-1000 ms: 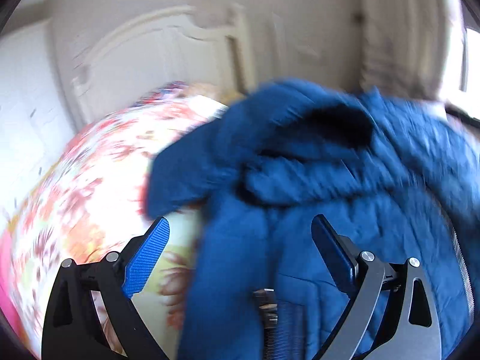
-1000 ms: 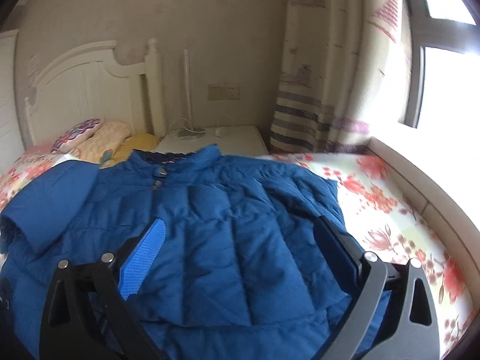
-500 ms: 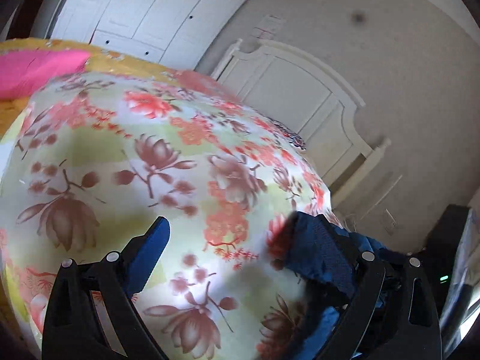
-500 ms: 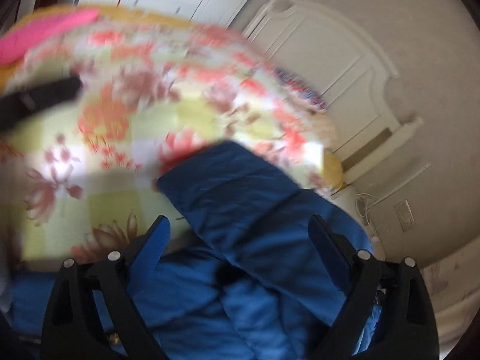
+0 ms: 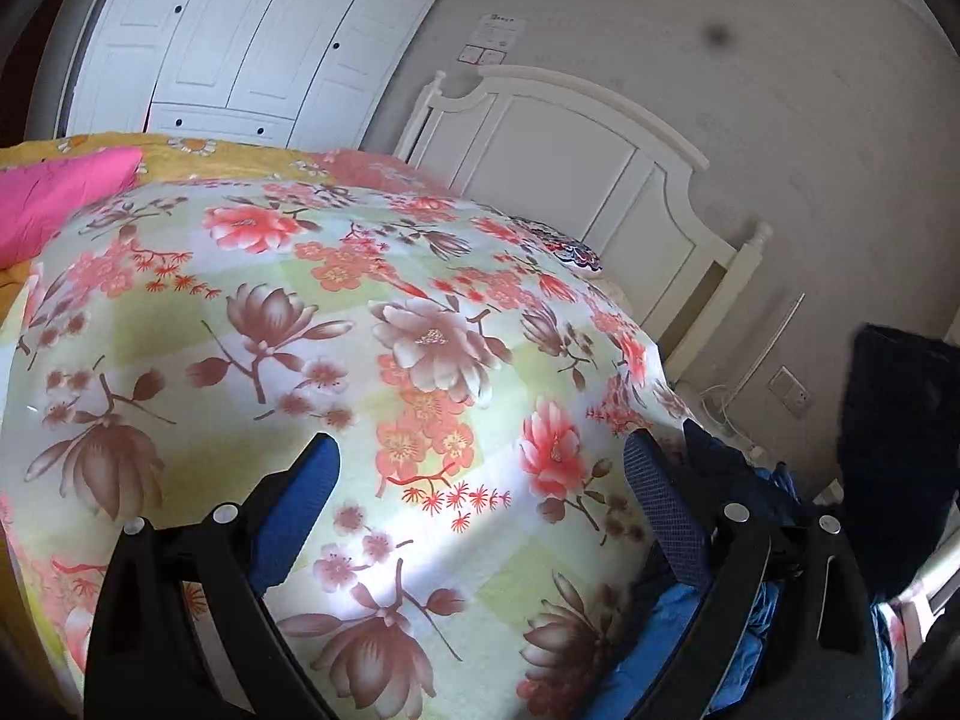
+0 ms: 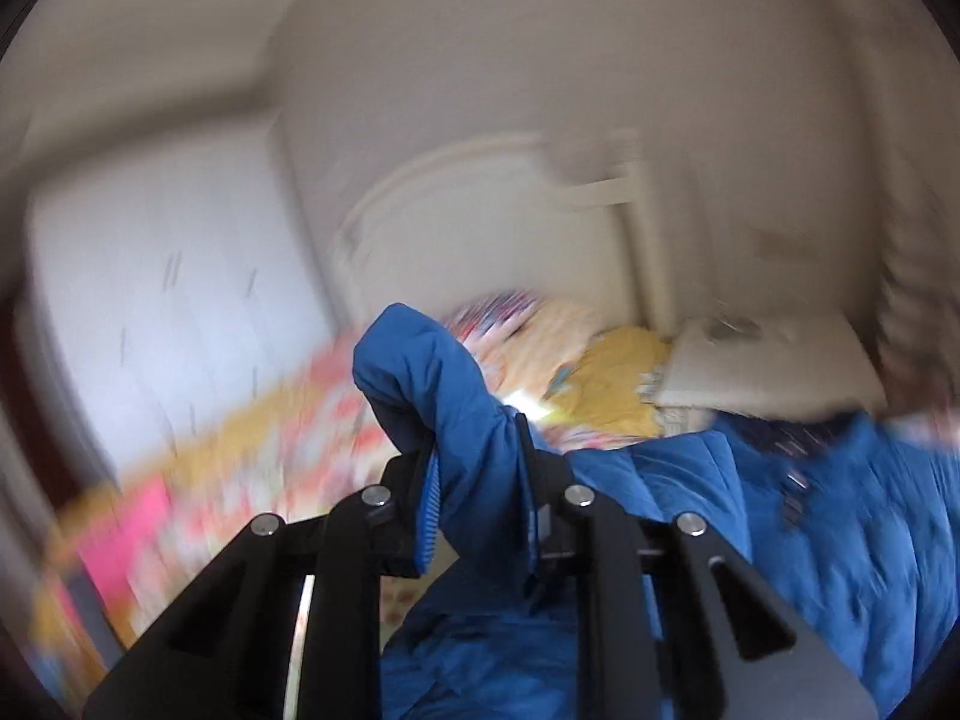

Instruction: Fold large clothes

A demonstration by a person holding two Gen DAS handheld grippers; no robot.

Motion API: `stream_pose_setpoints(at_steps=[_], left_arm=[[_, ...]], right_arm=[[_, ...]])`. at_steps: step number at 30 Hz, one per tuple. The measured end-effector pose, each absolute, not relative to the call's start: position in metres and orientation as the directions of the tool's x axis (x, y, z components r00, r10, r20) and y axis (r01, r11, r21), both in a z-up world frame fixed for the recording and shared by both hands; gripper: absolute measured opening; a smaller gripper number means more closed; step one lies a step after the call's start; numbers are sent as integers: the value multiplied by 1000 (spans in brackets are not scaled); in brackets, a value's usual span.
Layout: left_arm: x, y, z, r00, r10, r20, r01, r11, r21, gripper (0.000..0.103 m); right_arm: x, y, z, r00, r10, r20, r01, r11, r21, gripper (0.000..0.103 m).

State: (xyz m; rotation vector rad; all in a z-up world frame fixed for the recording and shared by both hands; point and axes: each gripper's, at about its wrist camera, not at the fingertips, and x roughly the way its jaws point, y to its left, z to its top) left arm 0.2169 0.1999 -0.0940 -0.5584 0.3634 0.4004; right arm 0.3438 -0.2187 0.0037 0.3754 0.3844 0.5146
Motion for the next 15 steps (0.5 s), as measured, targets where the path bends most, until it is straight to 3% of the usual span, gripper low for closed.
stream_pose_setpoints(at_steps=[3,6,8,11,13,15], left_arm=[[219,191,-92,872,249,-421,-427,808,-406,92],[228,170,-88,882,199,-427,-360,869,-339,92],[235,154,-83,885,152,-439,-298,911,-284,92],[253,110,-64,871,31,-490,-123,980,-155,92],[267,82,-55,845,-23,-535,-27,996,-85,92],[287,46,-51,810,-39,-585,67,997,25,92]], right_arm=[[341,-344,-39,854,456,-249,-162,689,707,22],[327,-416,-91,863,337,-377,51,685,727,24],[319,-441,-122,855,325,-404,109,649,753,25],[312,-453,-150,848,368,-382,106,588,802,35],[305,-457,-149,848,378,-371,97,577,811,56],[308,-447,-146,837,399,-374,59,613,787,62]])
